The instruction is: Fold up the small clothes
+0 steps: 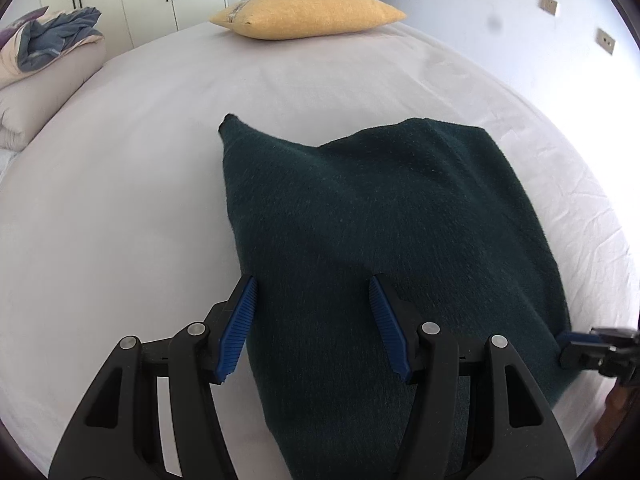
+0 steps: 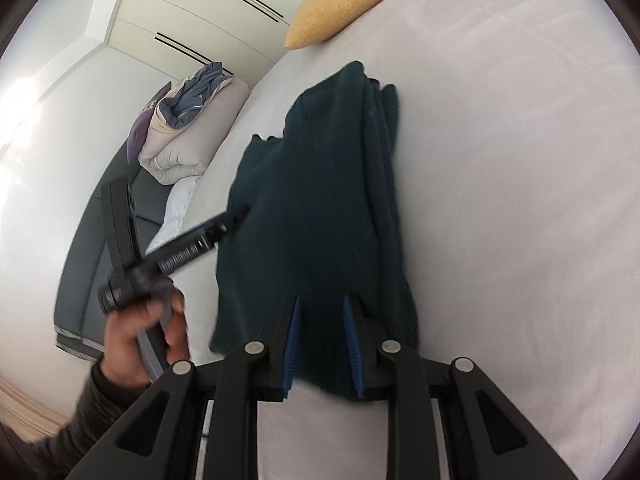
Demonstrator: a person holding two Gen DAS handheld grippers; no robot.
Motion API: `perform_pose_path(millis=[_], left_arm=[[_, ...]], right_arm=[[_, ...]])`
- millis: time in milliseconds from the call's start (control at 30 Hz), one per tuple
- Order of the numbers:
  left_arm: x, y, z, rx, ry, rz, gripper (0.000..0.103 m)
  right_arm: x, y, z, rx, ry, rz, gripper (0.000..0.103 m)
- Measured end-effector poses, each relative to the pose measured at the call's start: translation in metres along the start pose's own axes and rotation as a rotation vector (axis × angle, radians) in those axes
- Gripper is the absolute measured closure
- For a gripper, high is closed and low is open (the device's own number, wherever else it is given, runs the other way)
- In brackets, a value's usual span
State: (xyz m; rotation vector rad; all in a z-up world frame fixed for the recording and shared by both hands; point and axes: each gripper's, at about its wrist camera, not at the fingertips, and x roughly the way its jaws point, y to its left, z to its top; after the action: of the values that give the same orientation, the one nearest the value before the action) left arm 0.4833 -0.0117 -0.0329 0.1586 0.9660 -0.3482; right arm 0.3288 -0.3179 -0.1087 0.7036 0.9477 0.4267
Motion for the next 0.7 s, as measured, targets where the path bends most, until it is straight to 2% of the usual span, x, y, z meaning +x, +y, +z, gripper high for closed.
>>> perform_pose_path(millis=[133,167,233,267,333,400,533,633,700], left_arm=[[-0.016,0.004,-0.020,-0.038,-0.022,-0.041,0.046],[-0.021,0.006,-0.029,-0.052,-0.016,-0.065,0.046],[-0.026,0.008,-0.043,-0.063,0.002,-0.097,0.046],[-0.029,0.010,-0.050,-0.064,0.010,-0.111,0.046],[-0.035,0.018,-0.063,-0.093,0.011,-0.139,0.046],[-0.044,0.032,-0.068,-0.150,-0.020,-0.169,0.046],[-0.043,0.060,-0.051,-0.277,-0.028,-0.261,0.037],[-0.033,0.067,-0.035,-0.314,-0.017,-0.322,0.036],[-0.020,0.067,-0.026,-0.330,0.020,-0.361,0.034]], right_arm=[[-0.022,-0.005,-0.016,0.028,-0.044,0.025,0.077],[-0.028,-0.007,-0.018,0.033,-0.054,0.023,0.073],[-0.038,-0.006,-0.020,0.036,-0.066,-0.015,0.056],[-0.043,-0.006,-0.021,0.038,-0.067,-0.033,0.053],[-0.053,-0.004,-0.021,0.028,-0.080,-0.039,0.053],[-0.061,-0.001,-0.016,0.025,-0.099,-0.041,0.052],[-0.064,0.003,0.005,0.038,-0.121,-0.045,0.039],[-0.057,0.008,0.026,0.025,-0.124,-0.034,0.034],[-0.043,0.009,0.042,0.037,-0.091,-0.026,0.031]])
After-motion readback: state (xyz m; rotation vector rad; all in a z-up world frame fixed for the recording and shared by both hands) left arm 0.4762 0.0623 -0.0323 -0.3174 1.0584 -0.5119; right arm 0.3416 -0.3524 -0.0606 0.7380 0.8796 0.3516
